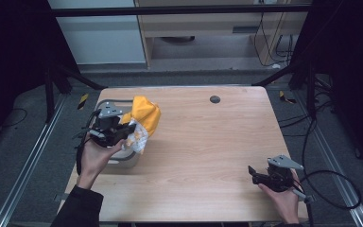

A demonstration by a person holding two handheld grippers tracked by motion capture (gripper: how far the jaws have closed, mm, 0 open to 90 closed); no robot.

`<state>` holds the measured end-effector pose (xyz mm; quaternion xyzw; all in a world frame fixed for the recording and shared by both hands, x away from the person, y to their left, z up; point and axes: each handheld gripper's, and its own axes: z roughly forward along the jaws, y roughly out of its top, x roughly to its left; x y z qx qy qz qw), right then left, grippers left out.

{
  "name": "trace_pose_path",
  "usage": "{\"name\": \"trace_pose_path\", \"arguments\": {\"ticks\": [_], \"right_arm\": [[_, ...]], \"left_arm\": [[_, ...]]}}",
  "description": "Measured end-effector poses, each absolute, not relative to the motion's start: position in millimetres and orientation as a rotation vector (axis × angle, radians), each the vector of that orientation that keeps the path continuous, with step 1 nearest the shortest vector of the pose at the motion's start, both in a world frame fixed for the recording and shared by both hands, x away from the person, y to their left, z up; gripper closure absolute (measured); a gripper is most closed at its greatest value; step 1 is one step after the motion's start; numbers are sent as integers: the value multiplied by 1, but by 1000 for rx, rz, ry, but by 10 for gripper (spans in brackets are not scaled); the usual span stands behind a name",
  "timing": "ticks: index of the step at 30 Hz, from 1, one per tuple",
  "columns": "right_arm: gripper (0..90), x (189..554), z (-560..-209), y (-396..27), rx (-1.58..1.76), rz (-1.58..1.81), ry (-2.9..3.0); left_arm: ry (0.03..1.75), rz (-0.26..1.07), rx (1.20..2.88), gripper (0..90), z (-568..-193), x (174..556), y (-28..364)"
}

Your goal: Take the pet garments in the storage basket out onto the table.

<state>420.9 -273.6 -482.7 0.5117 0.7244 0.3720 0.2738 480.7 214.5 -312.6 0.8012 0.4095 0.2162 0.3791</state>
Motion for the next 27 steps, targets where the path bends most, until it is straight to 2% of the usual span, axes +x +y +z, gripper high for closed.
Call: {"name": "trace_pose_path", "arguments": {"ticks": [15, 27], "right_arm": [[180, 420, -482, -274, 1381, 1002, 1945], [180, 420, -482, -274, 1379, 1002, 1945]], "left_arm": [[946, 520, 2084, 829, -312, 471, 189], [890, 456, 2128, 829, -327, 474, 165]]}}
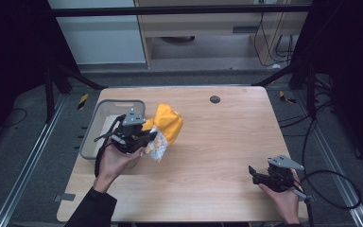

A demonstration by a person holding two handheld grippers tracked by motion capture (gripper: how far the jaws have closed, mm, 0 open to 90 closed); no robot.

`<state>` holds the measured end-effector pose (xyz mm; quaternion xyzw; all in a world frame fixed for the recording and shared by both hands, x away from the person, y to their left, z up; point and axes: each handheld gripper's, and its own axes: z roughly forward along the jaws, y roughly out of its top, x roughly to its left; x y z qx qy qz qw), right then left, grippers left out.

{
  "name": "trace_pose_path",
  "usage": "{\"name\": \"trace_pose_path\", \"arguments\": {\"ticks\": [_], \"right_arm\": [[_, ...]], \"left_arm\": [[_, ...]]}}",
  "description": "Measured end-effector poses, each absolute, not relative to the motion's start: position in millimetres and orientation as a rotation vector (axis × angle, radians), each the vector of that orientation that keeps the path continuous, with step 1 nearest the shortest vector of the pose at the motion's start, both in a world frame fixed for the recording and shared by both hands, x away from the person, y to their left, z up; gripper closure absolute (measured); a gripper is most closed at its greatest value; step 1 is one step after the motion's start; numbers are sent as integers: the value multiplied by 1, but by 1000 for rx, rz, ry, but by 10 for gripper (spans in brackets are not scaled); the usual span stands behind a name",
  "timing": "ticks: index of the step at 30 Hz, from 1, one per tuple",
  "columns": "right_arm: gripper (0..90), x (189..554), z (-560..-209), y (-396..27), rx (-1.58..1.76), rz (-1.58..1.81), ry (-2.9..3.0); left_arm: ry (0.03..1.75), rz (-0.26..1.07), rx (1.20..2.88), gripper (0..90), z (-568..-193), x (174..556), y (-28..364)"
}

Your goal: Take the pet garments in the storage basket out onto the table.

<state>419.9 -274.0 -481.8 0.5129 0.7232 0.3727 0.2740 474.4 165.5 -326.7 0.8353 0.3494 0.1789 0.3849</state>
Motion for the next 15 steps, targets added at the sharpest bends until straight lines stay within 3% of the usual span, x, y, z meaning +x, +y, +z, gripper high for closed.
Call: {"name": "trace_pose_path", "arguments": {"ticks": [15], "right_arm": [[180, 420, -482, -274, 1374, 998, 1947]], "left_arm": [[839, 387, 2164, 829, -347, 474, 139]]}}
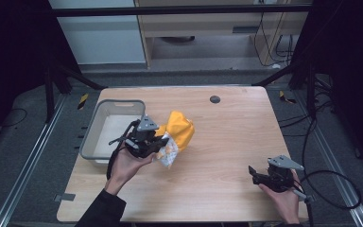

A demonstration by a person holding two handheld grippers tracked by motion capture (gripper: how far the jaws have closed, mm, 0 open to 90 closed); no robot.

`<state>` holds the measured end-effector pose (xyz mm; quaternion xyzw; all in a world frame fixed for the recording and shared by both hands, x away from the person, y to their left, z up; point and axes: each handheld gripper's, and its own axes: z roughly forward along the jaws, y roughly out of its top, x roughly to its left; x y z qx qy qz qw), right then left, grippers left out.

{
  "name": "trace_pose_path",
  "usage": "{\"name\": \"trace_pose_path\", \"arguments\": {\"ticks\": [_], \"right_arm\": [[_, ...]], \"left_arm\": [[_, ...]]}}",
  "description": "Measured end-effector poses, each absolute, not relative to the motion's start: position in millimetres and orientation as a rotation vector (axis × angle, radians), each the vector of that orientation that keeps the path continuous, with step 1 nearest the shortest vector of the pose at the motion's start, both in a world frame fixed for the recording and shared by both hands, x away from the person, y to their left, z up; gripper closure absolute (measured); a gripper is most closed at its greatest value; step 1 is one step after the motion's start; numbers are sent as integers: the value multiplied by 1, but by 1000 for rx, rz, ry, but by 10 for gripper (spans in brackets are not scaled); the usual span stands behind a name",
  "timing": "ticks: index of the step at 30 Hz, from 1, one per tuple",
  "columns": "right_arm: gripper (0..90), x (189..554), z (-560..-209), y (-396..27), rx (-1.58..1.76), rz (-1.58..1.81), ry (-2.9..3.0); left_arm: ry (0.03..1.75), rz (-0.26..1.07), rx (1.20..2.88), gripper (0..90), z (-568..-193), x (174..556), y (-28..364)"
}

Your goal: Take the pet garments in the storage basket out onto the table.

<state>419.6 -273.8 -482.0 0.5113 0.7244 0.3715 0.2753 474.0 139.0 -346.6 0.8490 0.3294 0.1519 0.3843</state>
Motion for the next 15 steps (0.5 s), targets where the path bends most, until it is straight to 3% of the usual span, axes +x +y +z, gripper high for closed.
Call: {"name": "trace_pose_path", "arguments": {"ticks": [15], "right_arm": [[181, 420, -482, -274, 1366, 996, 1950]], "left_arm": [[814, 333, 2206, 828, -371, 475, 117]]}}
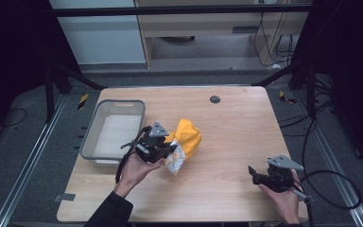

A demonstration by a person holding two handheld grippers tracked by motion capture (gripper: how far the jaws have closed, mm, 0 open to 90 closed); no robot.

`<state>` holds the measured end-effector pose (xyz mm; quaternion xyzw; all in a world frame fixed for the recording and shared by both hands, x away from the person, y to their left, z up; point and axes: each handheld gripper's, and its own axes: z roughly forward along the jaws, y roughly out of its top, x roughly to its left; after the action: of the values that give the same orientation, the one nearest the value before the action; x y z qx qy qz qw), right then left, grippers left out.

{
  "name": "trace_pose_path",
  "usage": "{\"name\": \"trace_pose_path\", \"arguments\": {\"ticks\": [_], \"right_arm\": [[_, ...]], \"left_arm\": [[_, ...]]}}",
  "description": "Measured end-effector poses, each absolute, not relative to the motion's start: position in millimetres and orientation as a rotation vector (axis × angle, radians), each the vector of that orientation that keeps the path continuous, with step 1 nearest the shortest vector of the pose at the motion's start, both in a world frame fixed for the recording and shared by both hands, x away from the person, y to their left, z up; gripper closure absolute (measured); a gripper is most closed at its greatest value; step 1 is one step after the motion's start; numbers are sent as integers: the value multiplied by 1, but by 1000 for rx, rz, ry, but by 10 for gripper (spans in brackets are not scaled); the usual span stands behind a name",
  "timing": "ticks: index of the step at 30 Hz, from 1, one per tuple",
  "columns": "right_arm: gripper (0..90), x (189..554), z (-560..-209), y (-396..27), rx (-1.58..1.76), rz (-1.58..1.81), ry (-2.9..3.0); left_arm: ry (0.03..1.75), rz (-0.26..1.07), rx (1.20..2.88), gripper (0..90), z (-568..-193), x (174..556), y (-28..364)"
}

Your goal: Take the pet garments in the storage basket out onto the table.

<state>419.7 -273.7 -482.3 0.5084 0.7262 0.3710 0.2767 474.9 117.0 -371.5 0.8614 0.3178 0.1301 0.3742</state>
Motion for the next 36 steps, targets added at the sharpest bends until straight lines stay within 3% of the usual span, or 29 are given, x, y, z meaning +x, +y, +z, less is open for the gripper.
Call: {"name": "trace_pose_path", "arguments": {"ticks": [36], "right_arm": [[182, 420, -483, -274, 1364, 995, 1951]], "left_arm": [[753, 253, 2298, 818, -422, 477, 70]]}}
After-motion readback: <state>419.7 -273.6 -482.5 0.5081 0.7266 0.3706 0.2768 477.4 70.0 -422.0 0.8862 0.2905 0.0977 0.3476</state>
